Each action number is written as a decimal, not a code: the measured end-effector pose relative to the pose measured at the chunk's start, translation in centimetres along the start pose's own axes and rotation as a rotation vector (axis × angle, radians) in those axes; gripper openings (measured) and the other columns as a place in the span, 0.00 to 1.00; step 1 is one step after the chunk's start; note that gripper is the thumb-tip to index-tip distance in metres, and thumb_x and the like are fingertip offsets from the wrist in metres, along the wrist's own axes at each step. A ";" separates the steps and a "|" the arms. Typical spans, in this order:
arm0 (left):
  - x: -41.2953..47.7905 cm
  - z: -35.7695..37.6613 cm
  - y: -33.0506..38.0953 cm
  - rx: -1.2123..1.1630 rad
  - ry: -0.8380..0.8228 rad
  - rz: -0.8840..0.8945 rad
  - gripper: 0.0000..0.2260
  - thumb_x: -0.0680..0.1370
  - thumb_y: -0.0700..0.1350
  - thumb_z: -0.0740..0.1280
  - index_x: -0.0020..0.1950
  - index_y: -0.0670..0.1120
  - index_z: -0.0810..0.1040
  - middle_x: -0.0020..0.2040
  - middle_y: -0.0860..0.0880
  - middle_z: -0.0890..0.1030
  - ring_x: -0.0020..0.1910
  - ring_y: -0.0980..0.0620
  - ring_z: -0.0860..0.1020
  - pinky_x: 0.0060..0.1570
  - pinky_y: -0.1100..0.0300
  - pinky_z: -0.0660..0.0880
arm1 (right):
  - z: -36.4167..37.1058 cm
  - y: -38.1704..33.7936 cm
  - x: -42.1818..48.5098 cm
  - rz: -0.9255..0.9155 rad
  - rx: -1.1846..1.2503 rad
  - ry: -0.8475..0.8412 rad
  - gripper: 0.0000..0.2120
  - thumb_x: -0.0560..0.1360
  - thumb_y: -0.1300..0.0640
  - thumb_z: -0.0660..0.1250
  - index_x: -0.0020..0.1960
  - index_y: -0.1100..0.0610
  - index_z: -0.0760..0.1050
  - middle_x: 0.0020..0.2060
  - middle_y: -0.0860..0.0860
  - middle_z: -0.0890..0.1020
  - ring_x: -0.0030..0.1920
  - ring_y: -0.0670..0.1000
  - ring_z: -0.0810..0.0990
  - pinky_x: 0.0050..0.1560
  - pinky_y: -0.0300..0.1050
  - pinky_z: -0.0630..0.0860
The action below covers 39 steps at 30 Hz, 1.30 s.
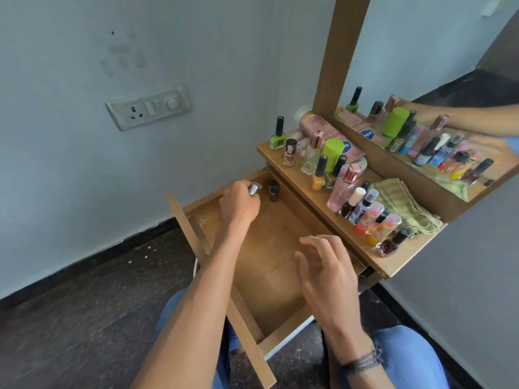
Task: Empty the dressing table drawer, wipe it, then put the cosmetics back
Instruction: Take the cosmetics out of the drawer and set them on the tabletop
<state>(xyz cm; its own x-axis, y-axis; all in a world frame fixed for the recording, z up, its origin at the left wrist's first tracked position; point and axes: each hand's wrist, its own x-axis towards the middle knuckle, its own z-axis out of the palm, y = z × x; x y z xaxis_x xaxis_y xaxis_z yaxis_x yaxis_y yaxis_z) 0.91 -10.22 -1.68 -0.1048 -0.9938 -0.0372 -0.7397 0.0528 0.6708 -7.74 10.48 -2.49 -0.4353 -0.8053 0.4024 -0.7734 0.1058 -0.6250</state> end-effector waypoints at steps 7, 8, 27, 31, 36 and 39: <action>-0.5 -5.5 -0.6 -0.292 0.060 0.006 0.16 0.79 0.46 0.71 0.66 0.47 0.80 0.59 0.51 0.83 0.53 0.50 0.81 0.46 0.59 0.74 | 4.9 -1.1 7.9 -0.049 -0.261 -0.379 0.24 0.81 0.59 0.64 0.77 0.55 0.68 0.75 0.52 0.68 0.70 0.55 0.73 0.65 0.47 0.75; -0.4 -5.8 -0.9 -0.324 0.063 0.001 0.15 0.79 0.47 0.72 0.65 0.48 0.81 0.57 0.52 0.83 0.52 0.50 0.82 0.48 0.57 0.77 | 5.7 -1.5 9.0 -0.056 -0.291 -0.411 0.26 0.81 0.60 0.63 0.79 0.55 0.65 0.77 0.53 0.65 0.72 0.58 0.72 0.64 0.51 0.75; 0.3 -5.2 -2.4 -0.503 0.193 -0.068 0.17 0.71 0.46 0.79 0.57 0.54 0.80 0.54 0.54 0.82 0.50 0.53 0.81 0.42 0.62 0.75 | 12.6 -0.6 13.9 -0.118 -0.528 -0.361 0.07 0.83 0.66 0.59 0.59 0.62 0.73 0.64 0.60 0.67 0.53 0.61 0.75 0.37 0.50 0.68; 0.3 -4.9 -2.6 -0.601 0.215 -0.052 0.21 0.70 0.43 0.80 0.60 0.55 0.78 0.53 0.52 0.83 0.48 0.55 0.83 0.48 0.58 0.80 | 12.6 0.3 12.9 -0.118 -0.394 -0.366 0.12 0.78 0.70 0.60 0.59 0.58 0.71 0.57 0.57 0.75 0.57 0.60 0.72 0.47 0.52 0.72; 0.3 -5.2 -2.3 -0.671 0.196 -0.026 0.21 0.70 0.40 0.80 0.60 0.52 0.80 0.51 0.53 0.85 0.48 0.58 0.84 0.46 0.67 0.79 | 10.5 -0.6 11.3 0.133 0.043 -0.228 0.15 0.76 0.63 0.70 0.57 0.50 0.72 0.49 0.49 0.79 0.51 0.54 0.78 0.49 0.51 0.78; 0.1 -5.4 -1.8 -0.753 0.203 -0.016 0.20 0.71 0.39 0.79 0.60 0.49 0.80 0.49 0.55 0.85 0.44 0.63 0.84 0.43 0.71 0.77 | 8.1 -2.0 10.4 0.243 0.254 -0.056 0.17 0.74 0.61 0.75 0.59 0.47 0.75 0.49 0.42 0.81 0.50 0.44 0.82 0.53 0.44 0.81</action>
<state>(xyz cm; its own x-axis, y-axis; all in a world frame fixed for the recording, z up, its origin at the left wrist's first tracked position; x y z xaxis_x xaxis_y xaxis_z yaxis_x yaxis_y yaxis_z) 5.79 -10.93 1.07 0.0795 -0.9962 0.0361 -0.0816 0.0296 0.9962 -7.00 -2.79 -2.46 -0.5608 -0.8062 0.1888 -0.5084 0.1553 -0.8470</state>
